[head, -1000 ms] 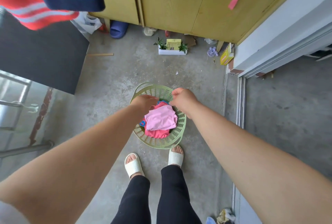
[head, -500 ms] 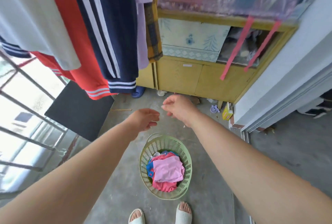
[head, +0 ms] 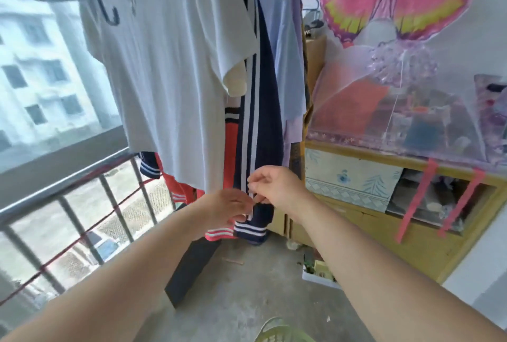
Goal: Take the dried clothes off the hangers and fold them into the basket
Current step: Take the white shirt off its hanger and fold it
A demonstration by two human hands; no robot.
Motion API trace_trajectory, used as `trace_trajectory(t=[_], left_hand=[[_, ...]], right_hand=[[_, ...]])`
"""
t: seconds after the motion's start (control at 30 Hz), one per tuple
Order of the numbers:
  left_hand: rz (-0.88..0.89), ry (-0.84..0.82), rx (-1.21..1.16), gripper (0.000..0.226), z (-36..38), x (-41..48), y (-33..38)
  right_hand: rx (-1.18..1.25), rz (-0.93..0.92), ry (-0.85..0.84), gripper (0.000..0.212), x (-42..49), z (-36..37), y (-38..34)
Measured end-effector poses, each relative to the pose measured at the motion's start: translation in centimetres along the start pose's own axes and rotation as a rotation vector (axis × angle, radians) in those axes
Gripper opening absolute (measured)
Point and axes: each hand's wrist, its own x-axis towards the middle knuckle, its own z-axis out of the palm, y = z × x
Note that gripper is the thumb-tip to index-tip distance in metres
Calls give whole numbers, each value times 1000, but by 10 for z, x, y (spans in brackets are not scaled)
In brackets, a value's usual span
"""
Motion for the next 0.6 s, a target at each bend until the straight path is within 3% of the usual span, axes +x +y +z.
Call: trace_trajectory(t=[0.13,0.3,0.4,0.5,0.57,0.6], left_hand=[[93,123,36,13,-40,-18,25],[244,497,74,2,-77,-25,45],[293,670,-3,46,-91,-27,58],[404,651,-98,92,-101,-29,80],[475,652,-62,99,-108,-29,94],[497,668,-27,97,-111,-29,99]], right_hand=[[25,-109,19,23,18,0,-38],[25,-212,81,44,31,-1,-89],[53,-215,80,46,40,7,-113],[-10,-225,31,28,41,13,-129],[-9,-246,30,25,38,11,-137],[-13,-253,50,34,38,6,-139]])
